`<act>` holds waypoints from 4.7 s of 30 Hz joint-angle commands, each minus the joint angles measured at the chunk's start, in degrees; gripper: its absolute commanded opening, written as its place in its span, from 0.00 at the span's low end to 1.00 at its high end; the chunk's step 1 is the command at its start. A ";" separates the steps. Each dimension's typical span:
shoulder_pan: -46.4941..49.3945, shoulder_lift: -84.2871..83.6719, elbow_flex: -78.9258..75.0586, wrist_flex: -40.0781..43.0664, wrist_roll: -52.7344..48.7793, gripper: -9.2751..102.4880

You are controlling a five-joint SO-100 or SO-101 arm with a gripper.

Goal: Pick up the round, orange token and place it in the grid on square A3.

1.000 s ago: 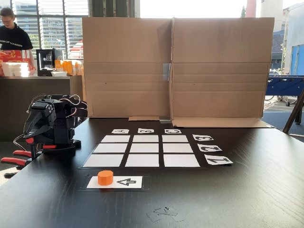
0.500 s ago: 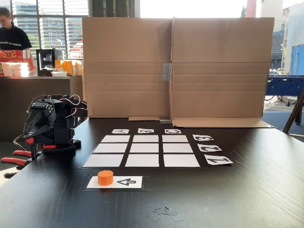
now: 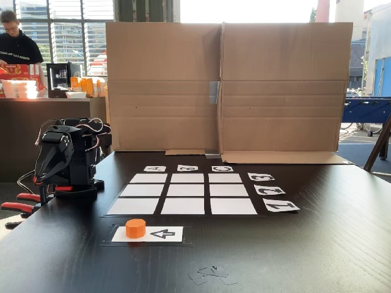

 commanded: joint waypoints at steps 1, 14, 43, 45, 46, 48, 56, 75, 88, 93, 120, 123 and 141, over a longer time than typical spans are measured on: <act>-1.49 -15.47 -16.00 4.92 -0.53 0.12; -9.40 -53.17 -50.01 23.38 -0.79 0.33; -27.77 -79.19 -70.22 28.30 -20.04 0.37; -28.92 -80.51 -70.84 28.30 -21.01 0.37; -29.44 -81.12 -71.10 28.39 -21.53 0.37; -30.41 -82.53 -71.81 28.39 -22.24 0.37; -32.61 -89.03 -75.76 28.48 -23.38 0.39; -31.29 -99.23 -85.43 29.97 -40.61 0.43; -33.66 -105.56 -89.47 32.70 -43.86 0.43; -34.63 -108.02 -90.97 32.96 -44.21 0.43; -34.01 -116.19 -100.11 31.64 -47.99 0.08; -33.66 -115.40 -99.58 30.15 -50.89 0.08; -35.95 -84.64 -74.44 28.21 -69.26 0.08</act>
